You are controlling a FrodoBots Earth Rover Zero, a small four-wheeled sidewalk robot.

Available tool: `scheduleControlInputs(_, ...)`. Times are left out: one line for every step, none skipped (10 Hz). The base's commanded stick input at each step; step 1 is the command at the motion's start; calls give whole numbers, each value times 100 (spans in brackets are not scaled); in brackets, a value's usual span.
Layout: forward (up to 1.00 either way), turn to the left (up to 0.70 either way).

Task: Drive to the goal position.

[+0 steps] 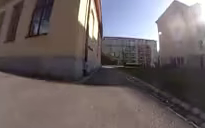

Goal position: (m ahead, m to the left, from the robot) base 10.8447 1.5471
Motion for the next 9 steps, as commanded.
scheduleControlInputs(60,0)
scheduleControlInputs(60,0)
scheduleControlInputs(60,0)
scheduleControlInputs(60,0)
scheduleControlInputs(60,0)
scheduleControlInputs(60,0)
scheduleControlInputs(60,-5)
scheduleControlInputs(60,-15)
scheduleControlInputs(60,-15)
